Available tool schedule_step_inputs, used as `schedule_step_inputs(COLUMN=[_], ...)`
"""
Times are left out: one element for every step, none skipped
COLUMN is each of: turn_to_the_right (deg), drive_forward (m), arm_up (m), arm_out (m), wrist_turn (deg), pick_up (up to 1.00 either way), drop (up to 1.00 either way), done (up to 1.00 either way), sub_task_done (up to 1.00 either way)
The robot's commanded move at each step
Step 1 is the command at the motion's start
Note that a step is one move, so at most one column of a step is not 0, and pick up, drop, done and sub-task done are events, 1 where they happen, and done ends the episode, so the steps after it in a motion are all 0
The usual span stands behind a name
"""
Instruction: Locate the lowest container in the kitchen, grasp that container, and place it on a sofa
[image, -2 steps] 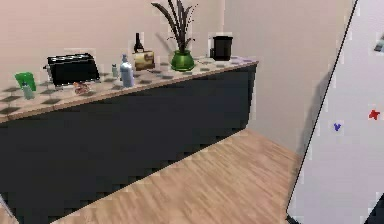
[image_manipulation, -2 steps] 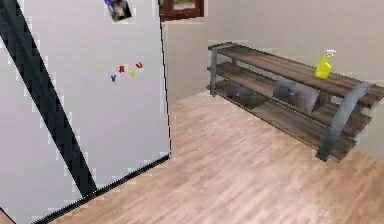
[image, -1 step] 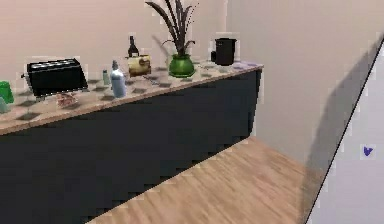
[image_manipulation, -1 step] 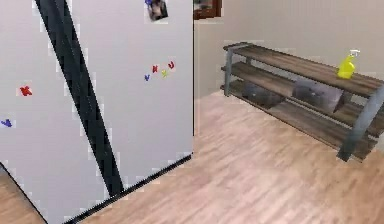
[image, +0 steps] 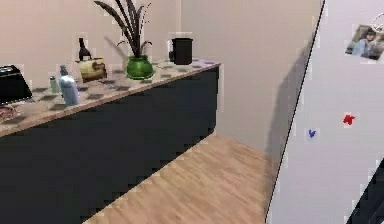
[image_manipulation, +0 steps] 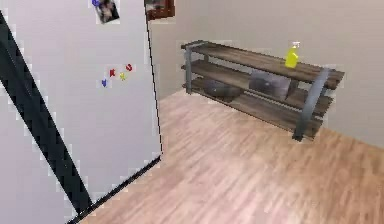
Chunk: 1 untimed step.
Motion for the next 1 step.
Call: schedule_step_inputs(turn_to_the_right=[0.0], drive_forward=[1.0], arm_up=[0.0], arm_out=[0.0], wrist_turn=[0.0], pick_up=[0.0], drop=[0.0], done=[0.0], sub_task_done=[0.0])
